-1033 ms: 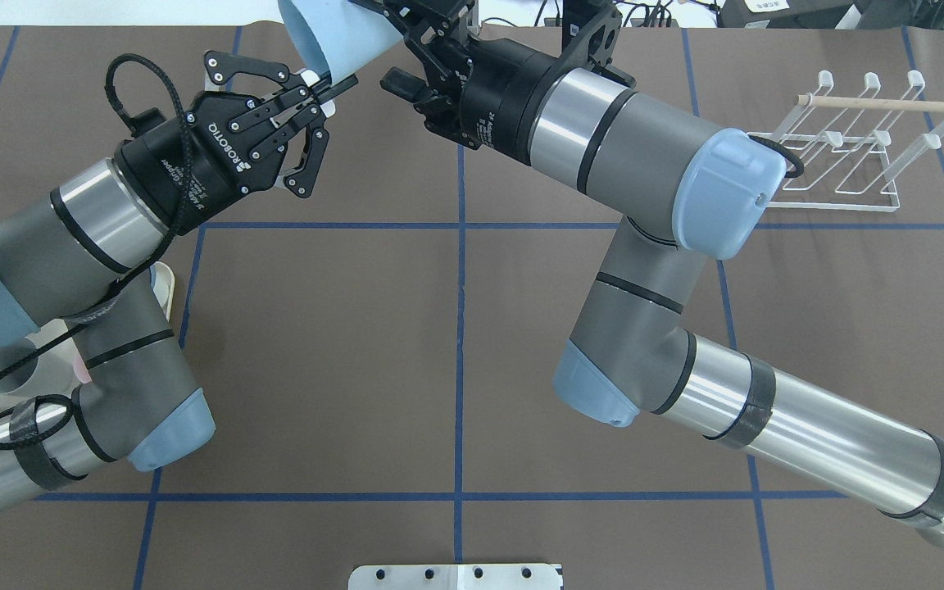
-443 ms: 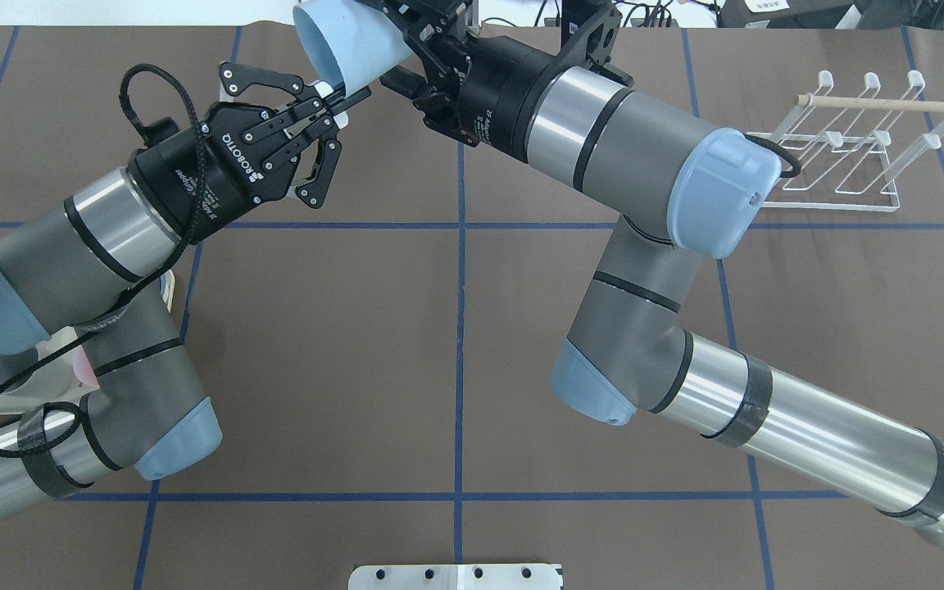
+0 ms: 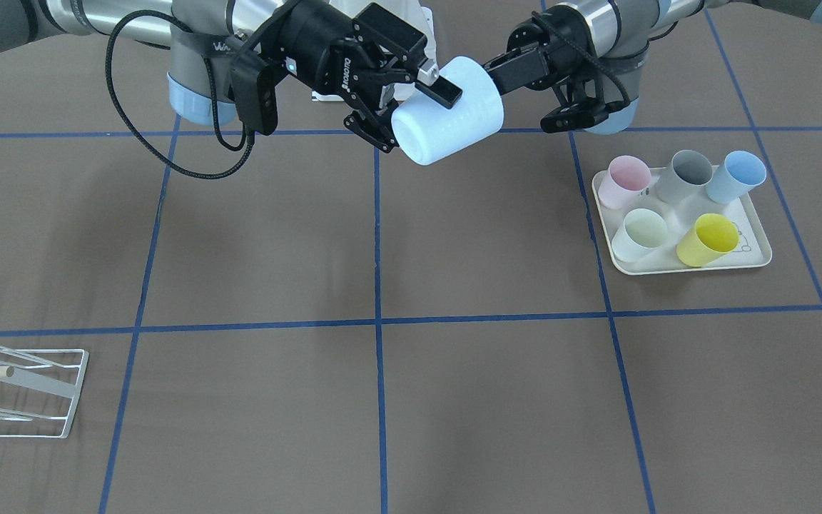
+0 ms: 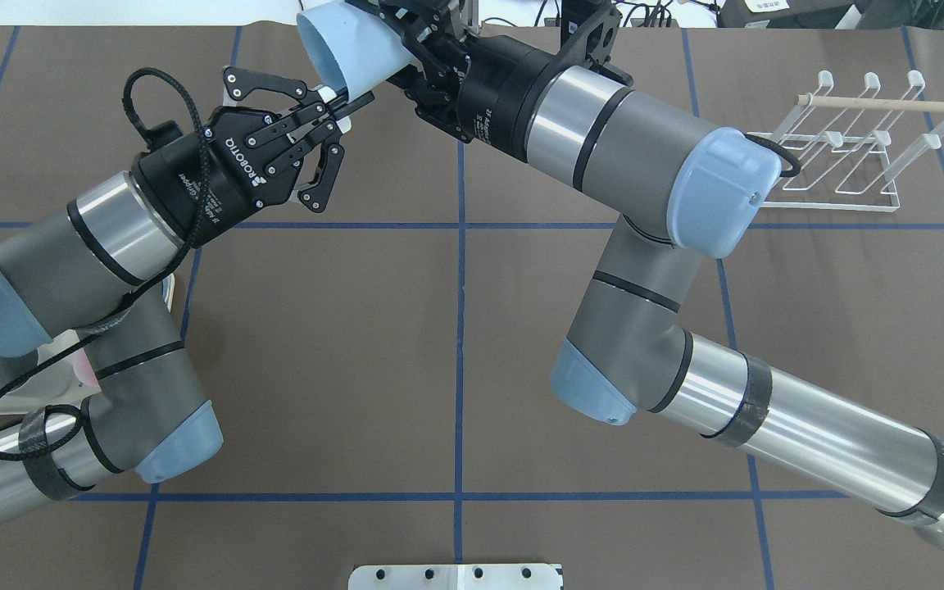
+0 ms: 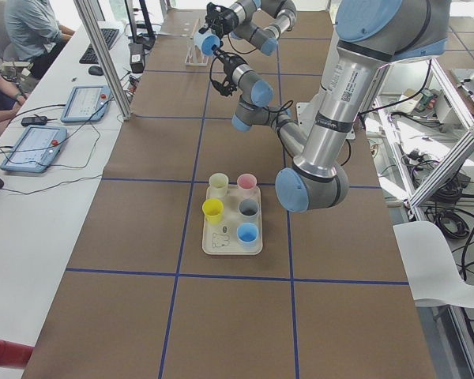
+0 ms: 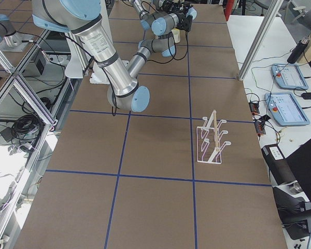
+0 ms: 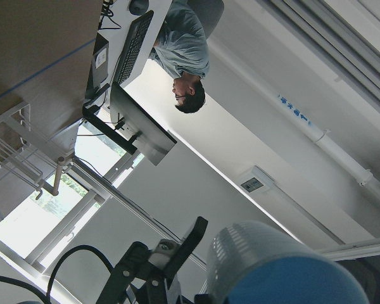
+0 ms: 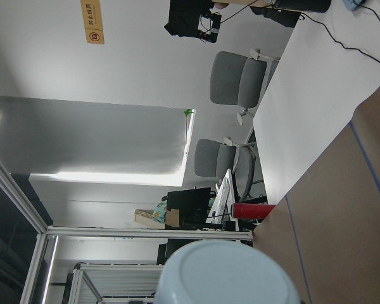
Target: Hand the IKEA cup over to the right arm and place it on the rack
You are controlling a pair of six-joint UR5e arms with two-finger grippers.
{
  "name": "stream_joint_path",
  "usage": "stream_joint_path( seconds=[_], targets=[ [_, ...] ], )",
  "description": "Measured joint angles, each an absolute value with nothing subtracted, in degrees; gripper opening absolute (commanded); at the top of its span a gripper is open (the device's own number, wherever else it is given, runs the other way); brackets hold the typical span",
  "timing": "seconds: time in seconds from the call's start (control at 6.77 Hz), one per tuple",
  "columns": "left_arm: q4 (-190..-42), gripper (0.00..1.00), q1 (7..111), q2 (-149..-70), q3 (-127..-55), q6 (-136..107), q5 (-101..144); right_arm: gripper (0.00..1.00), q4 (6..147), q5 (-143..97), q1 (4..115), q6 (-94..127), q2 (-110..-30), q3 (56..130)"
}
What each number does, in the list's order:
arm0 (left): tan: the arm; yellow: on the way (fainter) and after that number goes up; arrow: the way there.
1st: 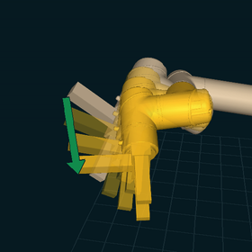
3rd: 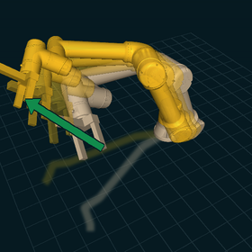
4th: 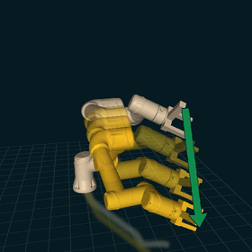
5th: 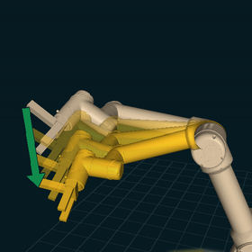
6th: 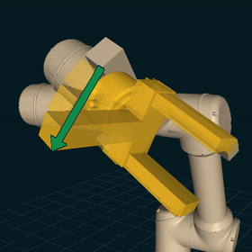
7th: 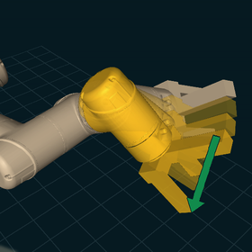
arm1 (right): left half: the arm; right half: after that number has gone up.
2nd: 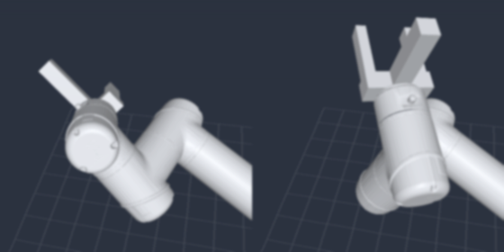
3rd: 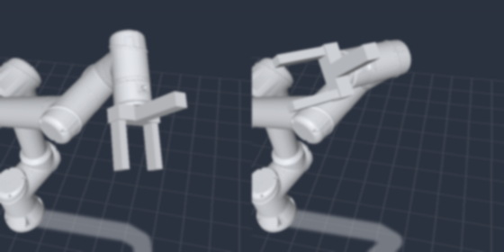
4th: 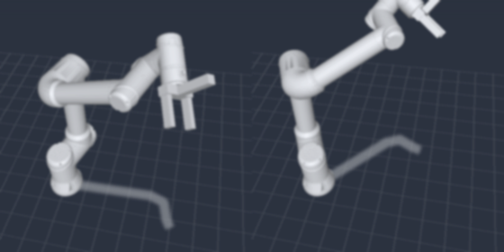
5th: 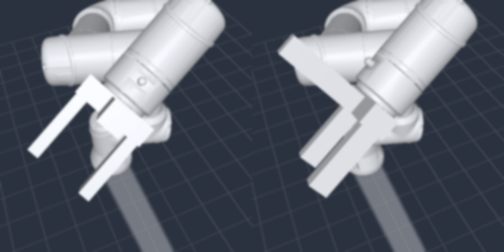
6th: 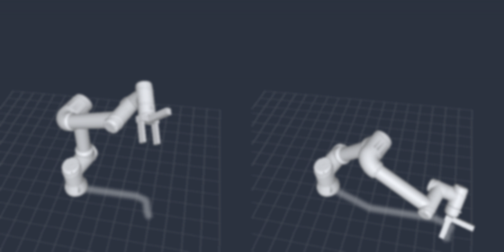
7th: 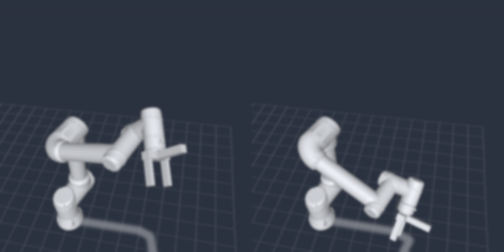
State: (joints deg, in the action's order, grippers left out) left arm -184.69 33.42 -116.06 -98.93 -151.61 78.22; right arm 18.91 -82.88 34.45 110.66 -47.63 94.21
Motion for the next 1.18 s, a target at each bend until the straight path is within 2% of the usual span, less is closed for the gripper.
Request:
stream_joint_path(
  seconds=[0.59,1.18],
  targets=[
    [-184.7,1.00,33.4,-115.8,-99.6,-151.5,78.3,0.00,18.9,-82.9,35.2,110.6,-47.7,94.0],
    [-184.6,1.00,34.5,-111.8,-102.0,-138.3,80.6,0.00,20.0,-89.0,46.1,109.8,-49.8,92.5]
  ],
)
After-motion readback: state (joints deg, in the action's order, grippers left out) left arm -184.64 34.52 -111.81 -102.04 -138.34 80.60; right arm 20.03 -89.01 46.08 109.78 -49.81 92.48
